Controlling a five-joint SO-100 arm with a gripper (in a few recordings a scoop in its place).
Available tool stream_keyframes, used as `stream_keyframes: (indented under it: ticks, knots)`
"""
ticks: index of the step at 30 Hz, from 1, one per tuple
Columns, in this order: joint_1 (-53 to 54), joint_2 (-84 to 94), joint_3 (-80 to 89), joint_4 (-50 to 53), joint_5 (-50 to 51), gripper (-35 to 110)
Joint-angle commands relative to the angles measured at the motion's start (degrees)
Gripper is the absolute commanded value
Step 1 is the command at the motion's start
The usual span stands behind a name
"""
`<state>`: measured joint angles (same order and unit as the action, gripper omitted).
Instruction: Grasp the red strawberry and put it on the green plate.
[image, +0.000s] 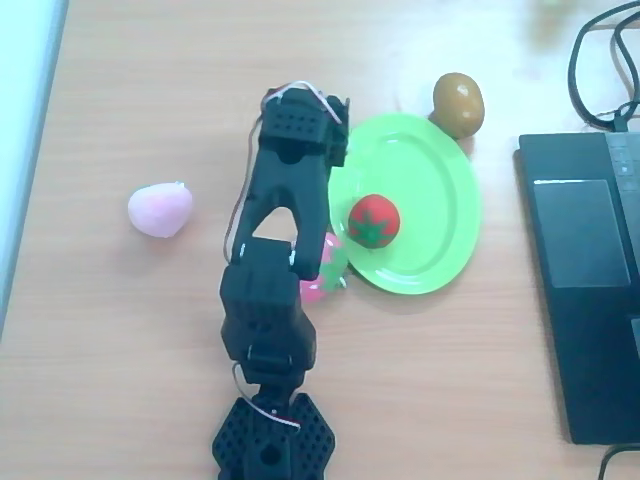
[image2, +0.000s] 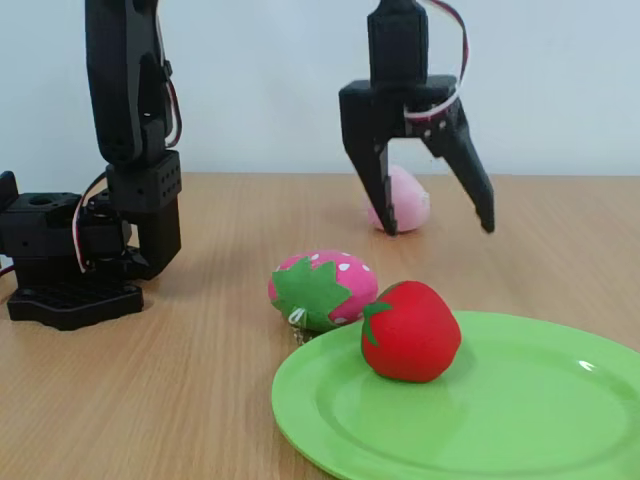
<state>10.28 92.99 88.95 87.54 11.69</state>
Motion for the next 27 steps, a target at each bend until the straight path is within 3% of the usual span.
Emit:
stream_keyframes:
  ticks: [1, 10, 18, 27]
  knots:
    - [-2.6, 6.9, 2.6, -1.3, 1.7, 35]
    - [-10.5, 24.8, 13.2, -14.9, 1.0, 22]
    - [-13.6, 31.0, 16.3, -18.6, 0.3, 14]
    - [-13.1, 57.7, 42.5, -35.9, -7.6, 3]
